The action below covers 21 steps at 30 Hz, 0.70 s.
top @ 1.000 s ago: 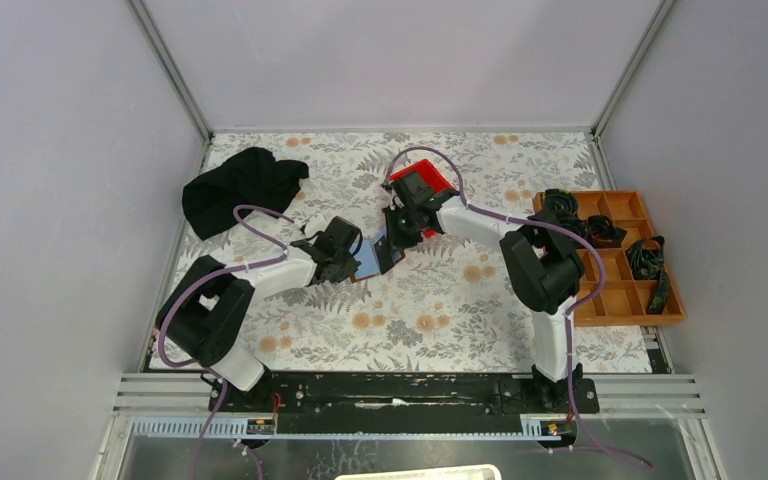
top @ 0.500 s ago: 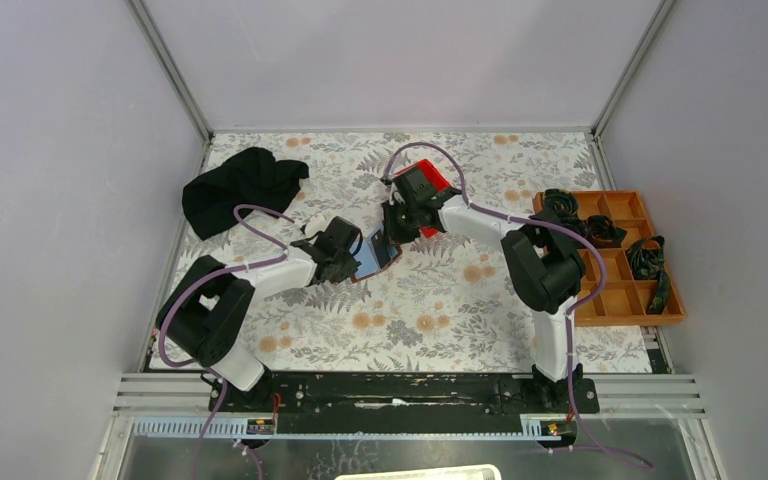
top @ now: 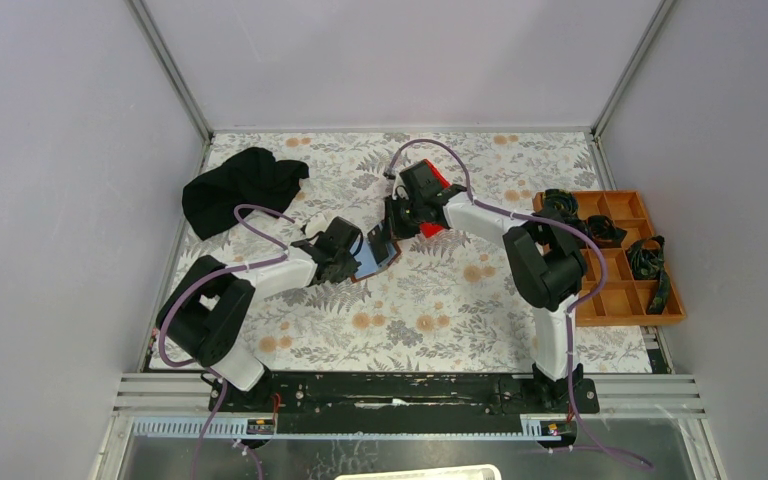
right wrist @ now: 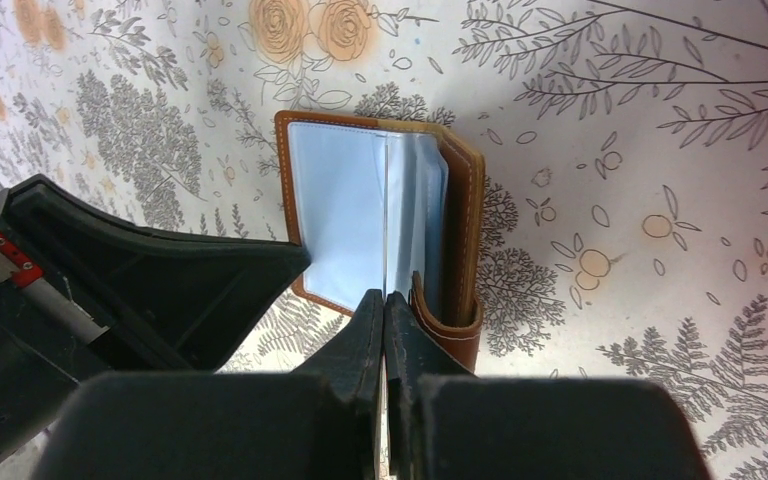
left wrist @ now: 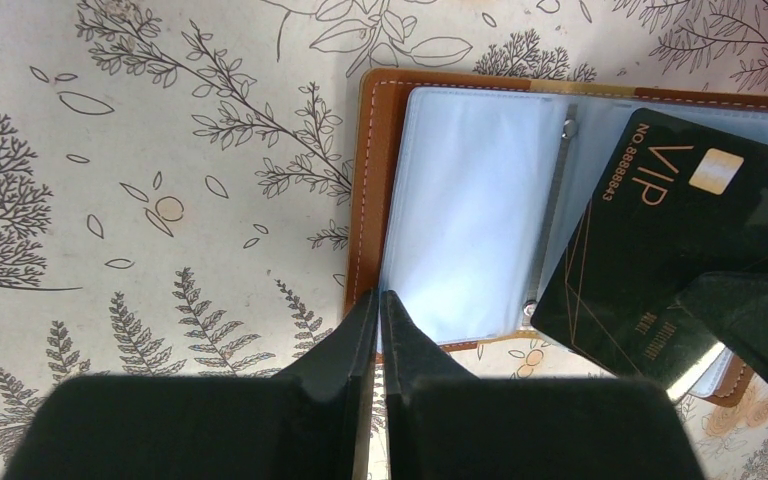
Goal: Put the credit cards into the card holder
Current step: Open the card holder at the center of the board.
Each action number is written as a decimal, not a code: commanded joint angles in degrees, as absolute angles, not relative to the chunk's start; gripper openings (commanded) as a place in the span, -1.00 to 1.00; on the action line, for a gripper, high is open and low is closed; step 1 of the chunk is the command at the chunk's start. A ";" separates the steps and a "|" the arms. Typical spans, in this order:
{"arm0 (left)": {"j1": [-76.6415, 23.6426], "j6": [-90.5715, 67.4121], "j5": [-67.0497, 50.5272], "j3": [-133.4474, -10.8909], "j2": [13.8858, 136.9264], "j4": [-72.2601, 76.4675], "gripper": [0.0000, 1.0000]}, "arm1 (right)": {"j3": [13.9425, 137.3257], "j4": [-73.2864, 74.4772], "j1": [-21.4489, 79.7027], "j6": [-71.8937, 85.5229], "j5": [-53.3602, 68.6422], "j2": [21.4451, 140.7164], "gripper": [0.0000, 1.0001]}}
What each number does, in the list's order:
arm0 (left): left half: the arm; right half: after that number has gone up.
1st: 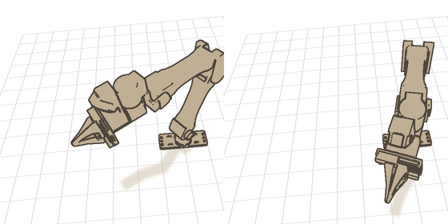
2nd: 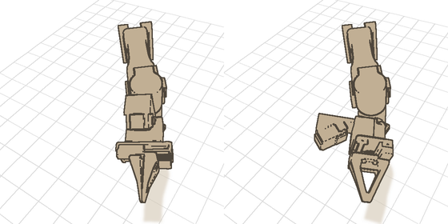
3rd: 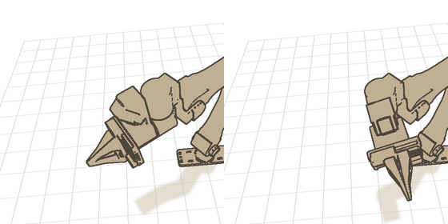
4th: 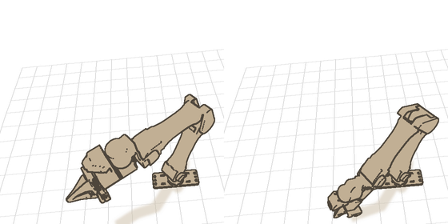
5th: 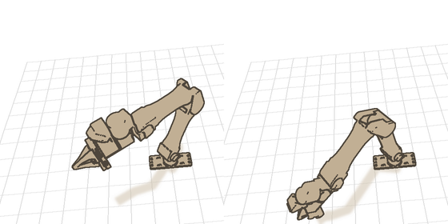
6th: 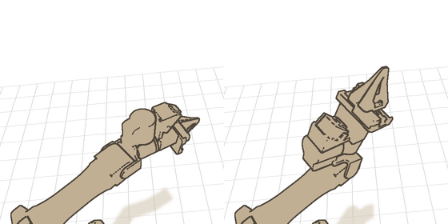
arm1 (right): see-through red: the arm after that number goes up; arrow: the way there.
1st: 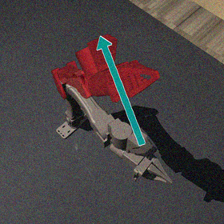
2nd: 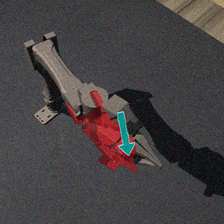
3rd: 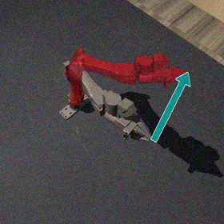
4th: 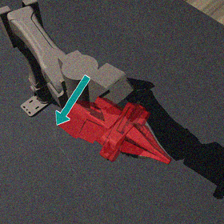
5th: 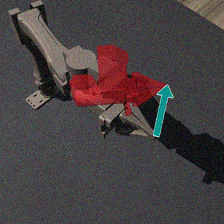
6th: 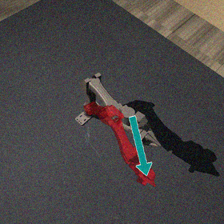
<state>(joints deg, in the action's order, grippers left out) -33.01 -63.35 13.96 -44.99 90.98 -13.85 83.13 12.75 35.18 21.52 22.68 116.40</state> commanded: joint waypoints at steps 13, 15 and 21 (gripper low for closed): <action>-33.15 -62.47 16.25 -45.13 92.69 -15.32 -0.83 | 82.47 10.02 34.72 21.49 27.99 117.92 -1.00; -33.14 -62.50 16.26 -45.08 92.68 -15.32 -0.82 | 82.49 10.11 34.80 21.29 27.55 117.96 -1.00; -33.14 -62.41 16.35 -44.87 92.75 -15.29 -0.82 | 82.68 10.84 34.77 20.35 25.93 118.14 -1.00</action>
